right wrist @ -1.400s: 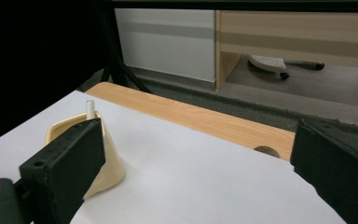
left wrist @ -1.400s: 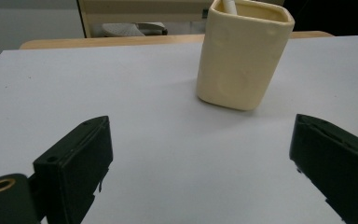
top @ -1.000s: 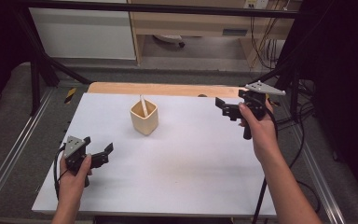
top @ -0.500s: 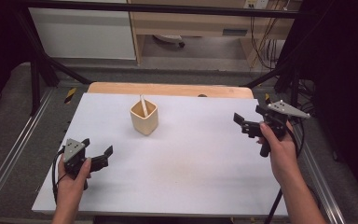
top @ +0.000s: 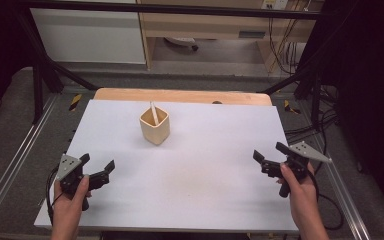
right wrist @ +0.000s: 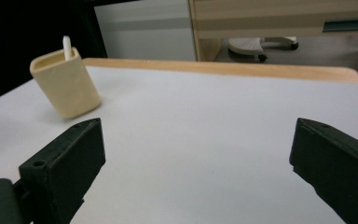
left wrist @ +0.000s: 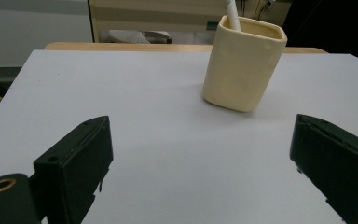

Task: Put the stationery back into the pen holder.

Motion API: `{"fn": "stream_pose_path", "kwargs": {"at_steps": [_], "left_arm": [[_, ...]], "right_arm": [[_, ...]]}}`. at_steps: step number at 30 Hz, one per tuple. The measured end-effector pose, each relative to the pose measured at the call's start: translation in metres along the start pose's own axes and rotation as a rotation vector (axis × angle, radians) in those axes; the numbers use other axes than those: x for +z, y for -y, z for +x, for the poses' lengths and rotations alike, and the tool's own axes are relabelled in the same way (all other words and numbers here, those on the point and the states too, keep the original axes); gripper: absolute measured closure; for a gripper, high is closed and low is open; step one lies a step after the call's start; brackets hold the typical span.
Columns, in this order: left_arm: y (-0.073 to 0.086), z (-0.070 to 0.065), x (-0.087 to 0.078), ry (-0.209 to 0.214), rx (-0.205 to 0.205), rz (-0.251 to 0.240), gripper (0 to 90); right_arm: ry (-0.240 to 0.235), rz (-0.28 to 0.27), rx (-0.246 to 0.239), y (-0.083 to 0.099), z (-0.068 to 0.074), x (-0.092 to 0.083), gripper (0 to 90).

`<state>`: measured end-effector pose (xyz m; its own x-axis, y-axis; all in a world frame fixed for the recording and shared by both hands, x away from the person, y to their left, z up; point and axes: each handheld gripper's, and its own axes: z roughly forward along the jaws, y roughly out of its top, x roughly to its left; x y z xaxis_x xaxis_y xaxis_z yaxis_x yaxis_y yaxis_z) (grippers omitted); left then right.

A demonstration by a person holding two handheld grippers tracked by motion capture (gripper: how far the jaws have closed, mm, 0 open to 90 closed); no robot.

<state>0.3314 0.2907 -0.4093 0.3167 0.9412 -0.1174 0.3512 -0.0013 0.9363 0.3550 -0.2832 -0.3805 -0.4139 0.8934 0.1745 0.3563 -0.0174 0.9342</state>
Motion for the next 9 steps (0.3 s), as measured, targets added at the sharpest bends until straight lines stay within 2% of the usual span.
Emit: {"fn": "stream_pose_path", "kwargs": {"at_steps": [4, 9], "left_arm": [[0.001, -0.002, 0.002, 0.004, 0.013, 0.01, 6.4], [0.0, -0.006, 0.002, 0.014, 0.039, 0.016, 6.3]], "right_arm": [[0.0, 0.046, -0.037, 0.023, 0.008, 0.007, 3.8], [0.013, 0.093, -0.05, 0.046, 0.019, 0.023, 3.5]]}}
